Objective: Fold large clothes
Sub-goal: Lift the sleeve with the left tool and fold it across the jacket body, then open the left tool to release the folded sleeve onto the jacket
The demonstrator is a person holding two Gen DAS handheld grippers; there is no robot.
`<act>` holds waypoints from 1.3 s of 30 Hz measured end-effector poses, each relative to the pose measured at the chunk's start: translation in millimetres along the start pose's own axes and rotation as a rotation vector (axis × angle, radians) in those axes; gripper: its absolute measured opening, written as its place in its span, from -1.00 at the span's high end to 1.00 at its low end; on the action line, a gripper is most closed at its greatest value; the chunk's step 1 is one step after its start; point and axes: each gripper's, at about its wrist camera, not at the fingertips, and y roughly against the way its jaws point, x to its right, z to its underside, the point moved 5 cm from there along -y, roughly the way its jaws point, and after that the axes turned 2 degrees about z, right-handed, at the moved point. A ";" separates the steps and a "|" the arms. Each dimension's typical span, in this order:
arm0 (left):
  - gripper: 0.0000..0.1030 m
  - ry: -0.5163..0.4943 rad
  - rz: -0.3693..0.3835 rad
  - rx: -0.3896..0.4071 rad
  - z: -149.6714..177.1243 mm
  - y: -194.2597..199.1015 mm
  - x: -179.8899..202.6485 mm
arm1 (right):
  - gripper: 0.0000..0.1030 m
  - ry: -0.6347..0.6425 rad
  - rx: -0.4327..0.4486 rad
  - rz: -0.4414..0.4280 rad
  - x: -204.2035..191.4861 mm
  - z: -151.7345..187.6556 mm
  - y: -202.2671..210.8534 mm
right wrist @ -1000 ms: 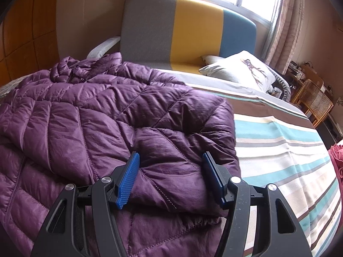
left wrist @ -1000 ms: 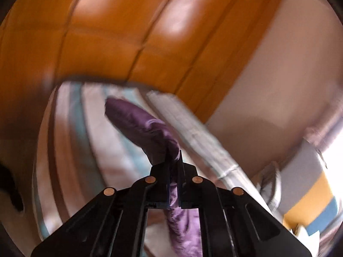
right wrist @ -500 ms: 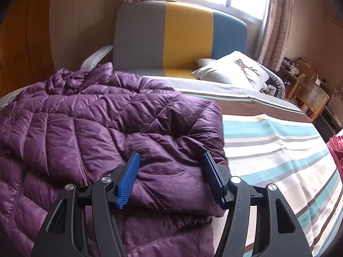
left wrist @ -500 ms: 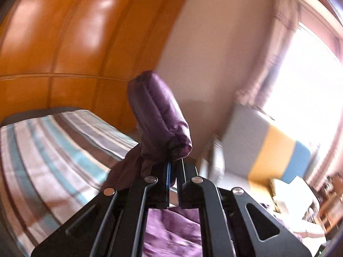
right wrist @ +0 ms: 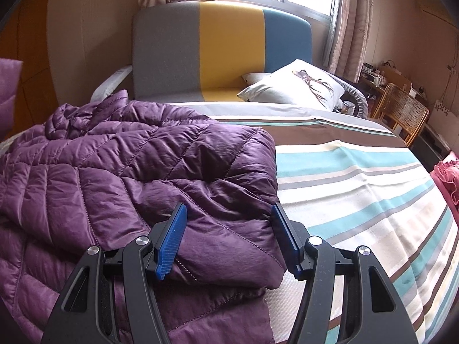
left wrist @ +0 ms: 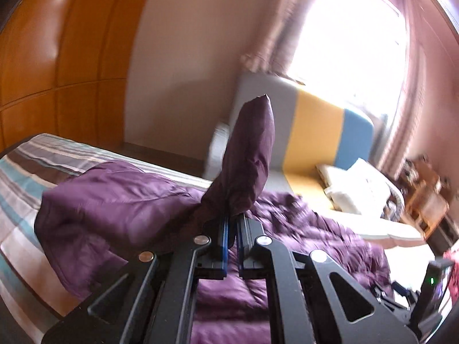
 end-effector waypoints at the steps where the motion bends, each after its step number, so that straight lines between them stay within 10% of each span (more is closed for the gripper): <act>1: 0.93 -0.015 0.008 -0.013 4.9 -2.4 7.5 | -0.17 0.006 -0.003 0.004 -0.8 0.9 -0.5; 26: 0.76 -0.039 0.300 -0.374 94.3 -42.5 88.2 | -0.17 -0.011 -0.019 -0.006 1.1 4.1 -5.4; 30: -0.87 -0.041 0.367 -0.341 94.6 -8.4 80.3 | -0.24 -0.014 -0.019 -0.013 2.4 3.5 -3.3; 35: -0.75 -0.044 0.385 -0.285 83.4 21.8 67.3 | -0.24 -0.020 0.001 -0.040 5.6 -1.8 7.1; 39: -0.39 -0.011 0.250 -0.237 68.6 21.4 22.7 | -0.24 -0.023 0.030 -0.072 7.2 -7.2 22.5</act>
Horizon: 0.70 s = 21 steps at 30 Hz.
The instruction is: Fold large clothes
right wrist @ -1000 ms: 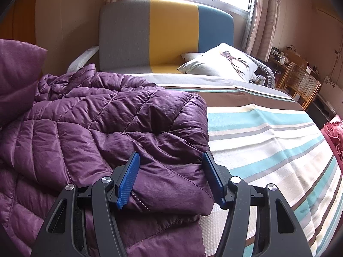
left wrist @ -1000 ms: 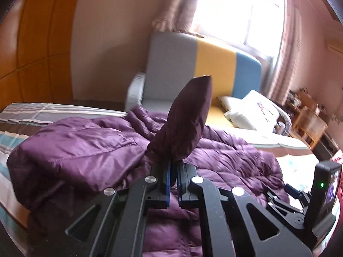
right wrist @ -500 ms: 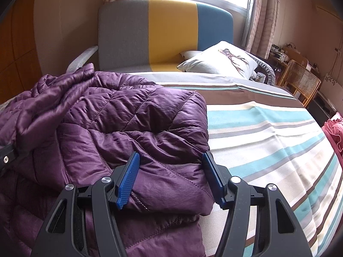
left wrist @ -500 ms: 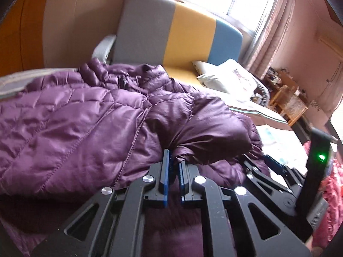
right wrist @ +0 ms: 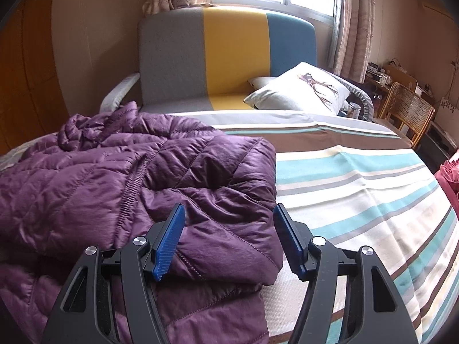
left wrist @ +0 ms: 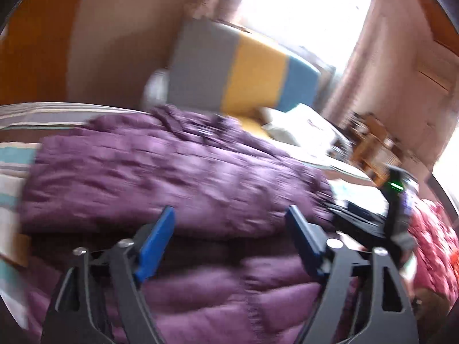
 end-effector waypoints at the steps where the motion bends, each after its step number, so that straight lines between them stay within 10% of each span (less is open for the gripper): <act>1: -0.34 0.020 -0.055 0.014 -5.1 4.8 -18.2 | -0.24 0.001 0.006 -0.009 -1.2 -1.4 3.2; 8: 0.10 0.125 -0.351 0.052 -22.8 22.6 -124.8 | -0.24 0.051 0.049 -0.155 -45.2 -13.6 34.6; 15: 0.23 -0.023 -0.351 -0.094 -18.5 -17.5 -122.6 | -0.24 0.162 -0.052 -0.289 -115.1 -10.9 23.3; 21: 0.23 -0.080 -0.303 -0.140 -27.3 -52.6 -98.2 | -0.24 0.244 -0.098 -0.174 -121.9 -14.7 -15.1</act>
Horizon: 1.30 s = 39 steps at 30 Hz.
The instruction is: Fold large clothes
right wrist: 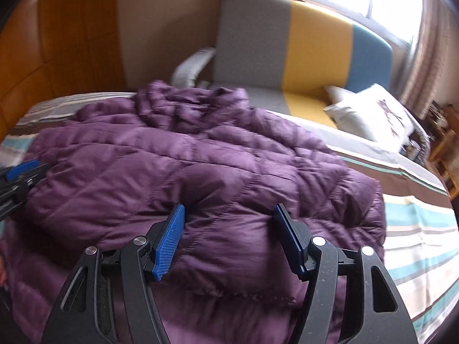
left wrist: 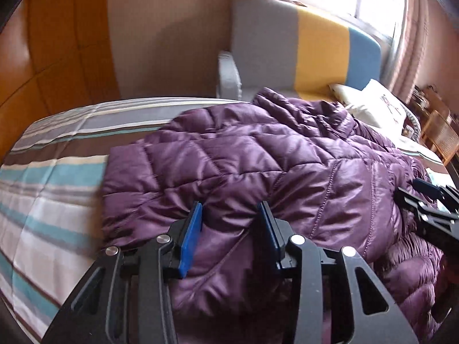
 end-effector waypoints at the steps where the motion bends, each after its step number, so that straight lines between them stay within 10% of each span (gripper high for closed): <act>1: 0.19 -0.002 0.007 -0.008 0.7 -3.4 2.1 | -0.24 -0.022 -0.016 0.014 6.6 0.8 -6.6; 11: 0.17 -0.002 0.026 -0.023 7.0 -14.8 5.2 | -0.26 -0.112 -0.037 -0.019 26.4 16.1 -23.0; 15: -0.20 0.037 0.037 0.000 8.0 5.3 2.8 | -0.26 -0.169 0.000 -0.051 34.7 11.6 -1.2; 39: -0.03 -0.057 0.003 -0.029 -21.2 -57.3 21.5 | -0.12 -0.097 -0.012 -0.053 -9.0 -6.0 -46.3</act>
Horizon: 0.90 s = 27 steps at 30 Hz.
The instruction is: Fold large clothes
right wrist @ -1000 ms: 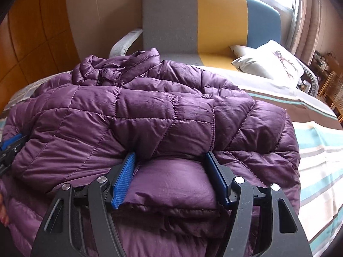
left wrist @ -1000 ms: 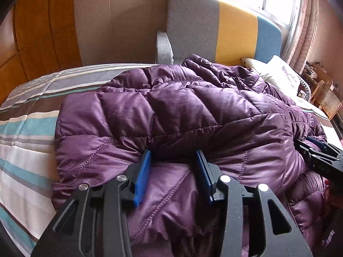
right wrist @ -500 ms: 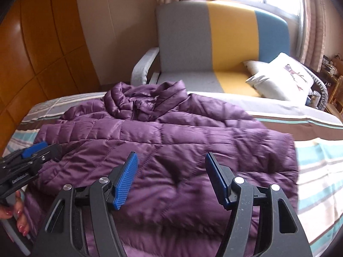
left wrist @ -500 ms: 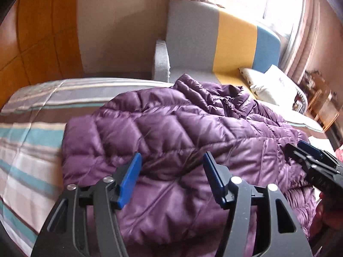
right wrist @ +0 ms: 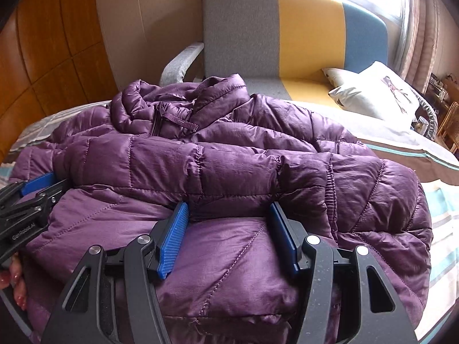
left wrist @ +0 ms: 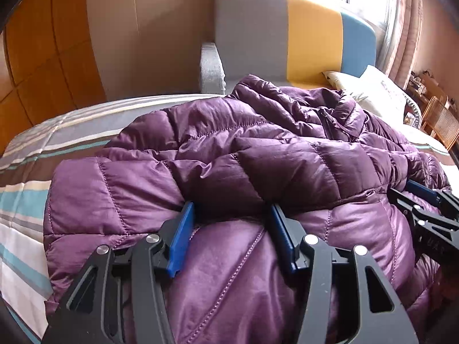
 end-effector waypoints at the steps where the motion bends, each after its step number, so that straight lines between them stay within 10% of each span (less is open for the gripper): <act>1: -0.03 0.001 0.000 0.001 -0.2 0.2 -0.2 | -0.12 -0.001 0.000 -0.001 -0.2 -0.3 0.4; 21: -0.24 0.016 -0.087 -0.020 19.4 23.4 -6.9 | -0.12 0.027 -0.015 0.028 -2.9 -1.2 4.9; 27: -0.71 0.066 -0.066 0.018 28.6 50.0 -14.9 | -0.15 -0.003 -0.012 0.015 5.3 2.4 25.8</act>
